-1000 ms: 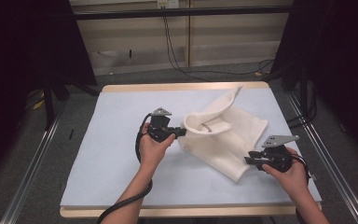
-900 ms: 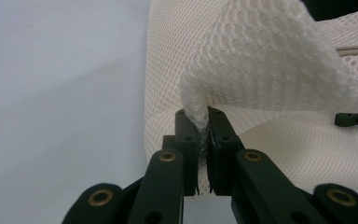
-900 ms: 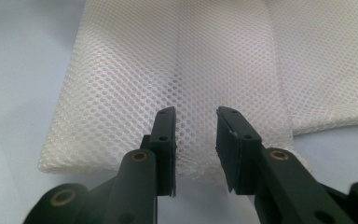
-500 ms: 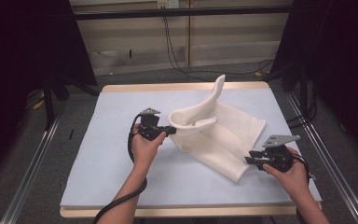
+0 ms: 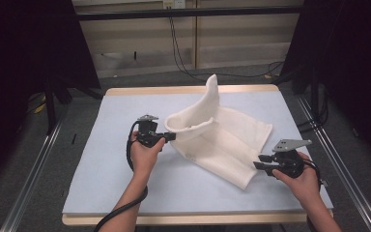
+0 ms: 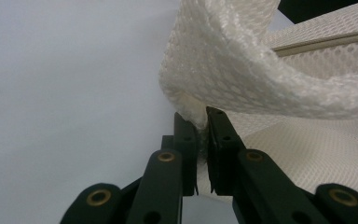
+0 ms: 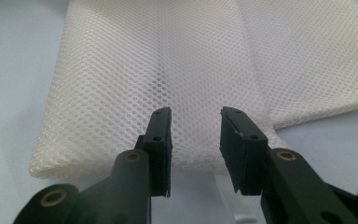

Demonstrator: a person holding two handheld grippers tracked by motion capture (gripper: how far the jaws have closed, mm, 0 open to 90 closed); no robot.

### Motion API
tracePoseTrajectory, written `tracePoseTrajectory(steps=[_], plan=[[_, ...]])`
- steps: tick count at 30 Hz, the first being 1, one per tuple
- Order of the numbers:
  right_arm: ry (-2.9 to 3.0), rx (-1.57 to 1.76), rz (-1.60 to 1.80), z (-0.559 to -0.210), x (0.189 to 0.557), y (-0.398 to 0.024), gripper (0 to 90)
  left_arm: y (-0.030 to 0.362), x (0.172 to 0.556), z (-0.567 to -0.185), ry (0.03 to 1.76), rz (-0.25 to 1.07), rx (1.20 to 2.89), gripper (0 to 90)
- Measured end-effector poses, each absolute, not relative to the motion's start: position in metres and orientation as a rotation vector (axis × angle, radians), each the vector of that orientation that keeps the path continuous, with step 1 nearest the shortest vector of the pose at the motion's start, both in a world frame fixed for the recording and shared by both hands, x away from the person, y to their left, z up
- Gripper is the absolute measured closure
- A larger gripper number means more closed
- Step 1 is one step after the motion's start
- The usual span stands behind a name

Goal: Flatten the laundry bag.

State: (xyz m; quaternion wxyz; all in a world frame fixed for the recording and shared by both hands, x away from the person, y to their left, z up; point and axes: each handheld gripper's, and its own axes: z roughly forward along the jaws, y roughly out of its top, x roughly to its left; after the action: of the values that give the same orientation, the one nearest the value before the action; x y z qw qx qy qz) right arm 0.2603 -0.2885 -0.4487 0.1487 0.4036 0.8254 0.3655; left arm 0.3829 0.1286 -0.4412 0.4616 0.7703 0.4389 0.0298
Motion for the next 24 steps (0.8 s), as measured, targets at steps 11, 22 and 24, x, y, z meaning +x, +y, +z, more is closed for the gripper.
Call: tracePoseTrajectory(steps=[11, 22, 24], plan=[[2.363, 1.169, 1.051, -0.448, 0.26, -0.286, 60.9, 0.143, 0.381, -0.451, 1.132, 0.076, 1.897, 82.8], [2.365, 1.179, 1.063, -0.449, 0.261, -0.284, 58.7, 0.154, 0.377, -0.454, 1.132, 0.15, 1.984, 78.6], [2.365, 1.178, 1.063, -0.449, 0.261, -0.284, 58.6, 0.154, 0.375, -0.455, 1.136, 0.164, 1.987, 78.7]])
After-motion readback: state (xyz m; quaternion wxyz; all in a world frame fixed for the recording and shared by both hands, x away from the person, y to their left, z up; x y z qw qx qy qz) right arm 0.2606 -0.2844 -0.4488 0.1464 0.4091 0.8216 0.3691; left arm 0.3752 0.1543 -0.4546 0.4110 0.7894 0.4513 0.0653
